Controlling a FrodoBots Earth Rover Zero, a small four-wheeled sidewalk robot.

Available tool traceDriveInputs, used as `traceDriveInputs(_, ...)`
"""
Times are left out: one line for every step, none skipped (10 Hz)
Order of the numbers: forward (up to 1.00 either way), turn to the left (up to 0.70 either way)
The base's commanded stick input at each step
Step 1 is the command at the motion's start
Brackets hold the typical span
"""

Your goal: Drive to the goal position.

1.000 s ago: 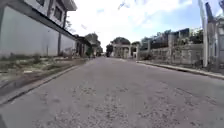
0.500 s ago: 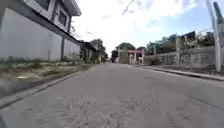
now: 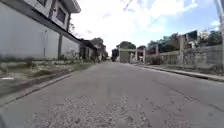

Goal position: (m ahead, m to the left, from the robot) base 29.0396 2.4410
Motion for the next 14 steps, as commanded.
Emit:
traceDriveInputs(1.00, 0.04)
traceDriveInputs(1.00, 0.07)
traceDriveInputs(1.00, 0.02)
traceDriveInputs(1.00, 0.00)
traceDriveInputs(1.00, 0.00)
traceDriveInputs(1.00, 0.11)
traceDriveInputs(1.00, 0.06)
traceDriveInputs(1.00, 0.00)
traceDriveInputs(1.00, 0.03)
traceDriveInputs(1.00, 0.07)
traceDriveInputs(1.00, 0.00)
traceDriveInputs(1.00, 0.02)
traceDriveInputs(1.00, 0.07)
traceDriveInputs(1.00, 0.03)
